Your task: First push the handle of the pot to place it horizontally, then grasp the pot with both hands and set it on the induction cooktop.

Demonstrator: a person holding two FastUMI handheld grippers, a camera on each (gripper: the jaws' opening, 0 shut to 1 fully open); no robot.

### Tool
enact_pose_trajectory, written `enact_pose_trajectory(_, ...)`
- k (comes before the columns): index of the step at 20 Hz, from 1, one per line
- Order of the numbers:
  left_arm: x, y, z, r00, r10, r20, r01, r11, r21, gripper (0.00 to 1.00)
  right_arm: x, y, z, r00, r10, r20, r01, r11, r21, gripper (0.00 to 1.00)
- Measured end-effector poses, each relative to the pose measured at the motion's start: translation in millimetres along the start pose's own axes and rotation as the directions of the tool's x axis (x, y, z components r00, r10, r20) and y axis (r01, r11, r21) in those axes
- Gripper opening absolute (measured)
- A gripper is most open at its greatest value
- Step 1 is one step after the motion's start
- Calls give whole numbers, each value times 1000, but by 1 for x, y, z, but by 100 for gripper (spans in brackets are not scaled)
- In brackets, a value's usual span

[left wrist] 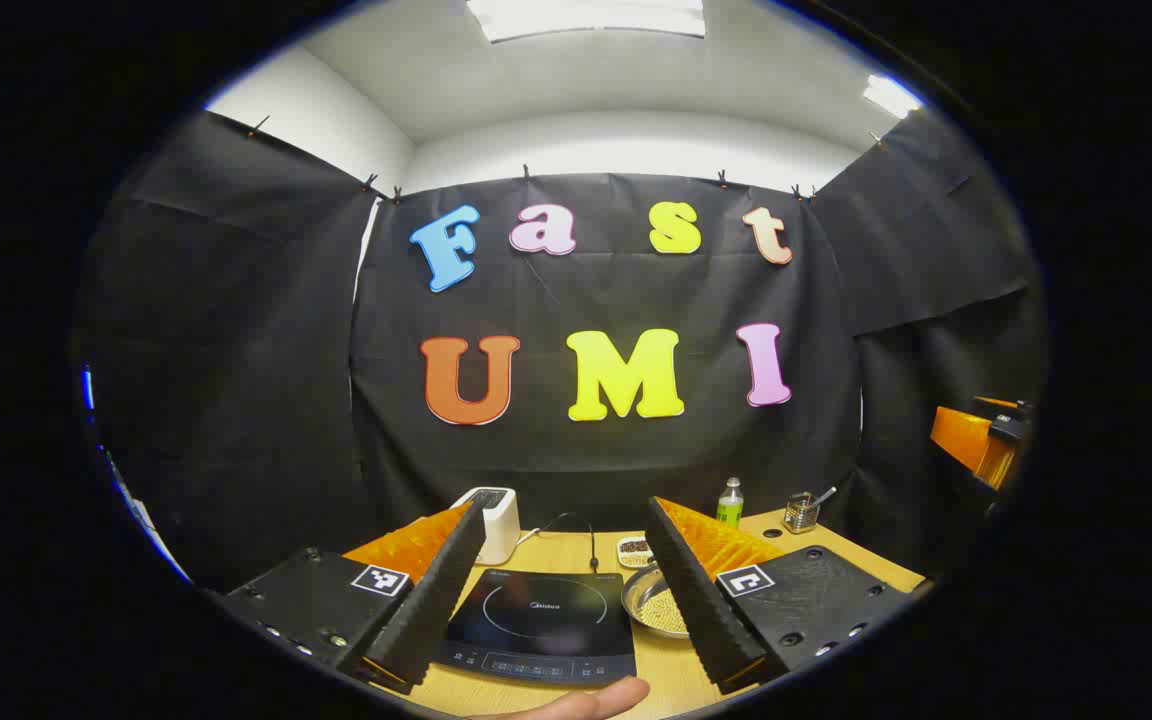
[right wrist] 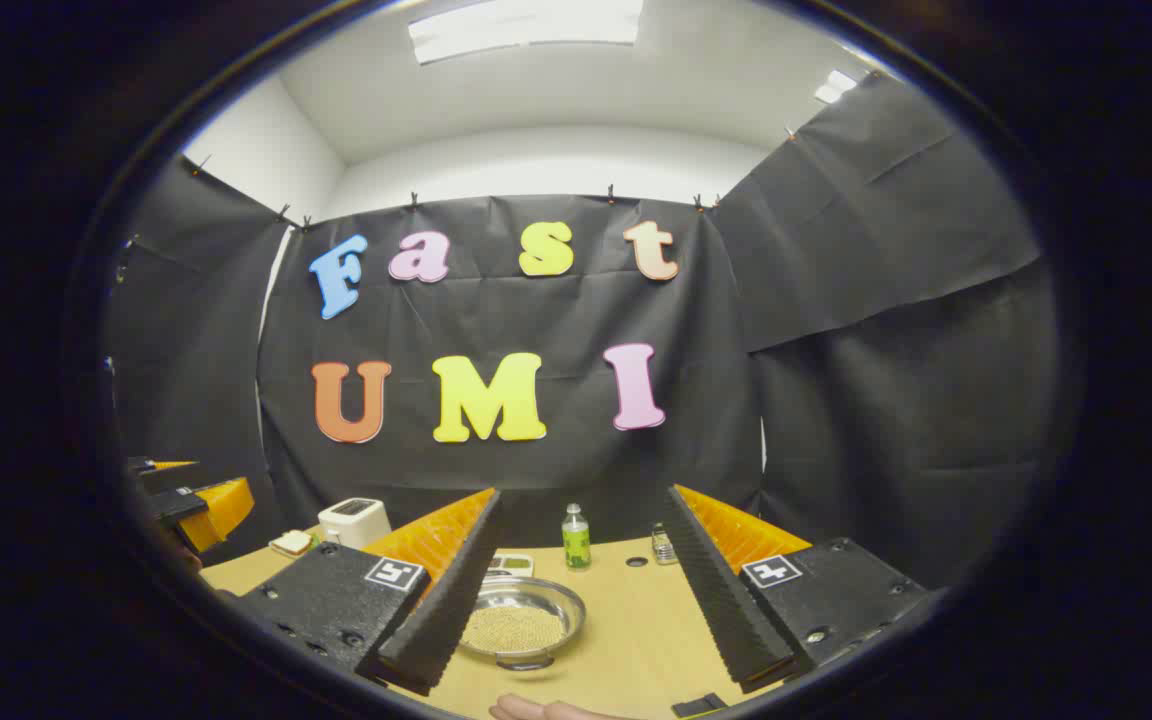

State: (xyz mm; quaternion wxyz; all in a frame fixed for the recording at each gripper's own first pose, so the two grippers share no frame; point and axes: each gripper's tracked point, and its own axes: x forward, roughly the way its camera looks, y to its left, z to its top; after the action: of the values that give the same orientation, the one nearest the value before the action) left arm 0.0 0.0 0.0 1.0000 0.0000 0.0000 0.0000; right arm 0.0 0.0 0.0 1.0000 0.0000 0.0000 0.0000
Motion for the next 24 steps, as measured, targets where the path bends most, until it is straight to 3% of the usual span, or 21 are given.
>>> enact_pose_trajectory(4,1,-1,8,1000,16,19,-17,1000,26,96,1,-17,-2,999,-37,-6,37,999,8,96)
enact_pose_trajectory(9,-3,2,11,999,22,36,-23,1000,16,95,6,-29,-3,999,-48,-15,48,998,27,100)
enact_pose_trajectory(10,-4,3,11,999,23,38,-23,1000,19,96,6,-30,-1,999,-48,-9,48,999,20,96)
enact_pose_trajectory(13,-2,3,10,999,19,40,-20,1000,20,96,5,-22,0,1000,-12,3,12,1000,19,100)
enact_pose_trajectory(14,-2,2,10,999,17,39,-18,1000,21,96,5,-20,-1,1000,3,4,-3,1000,19,96)
enact_pose_trajectory(17,-2,3,8,999,15,39,-16,999,30,96,6,-10,2,998,53,14,-54,998,27,100)
enact_pose_trajectory(18,-2,4,9,999,16,42,-18,999,31,96,7,-11,1,998,59,14,-60,998,29,96)
enact_pose_trajectory(22,-4,7,8,999,21,47,-23,999,28,96,11,-2,-10,995,97,2,-97,995,21,100)
enact_pose_trajectory(24,-4,11,6,999,33,42,-34,999,25,96,15,5,-12,992,123,9,-123,992,19,96)
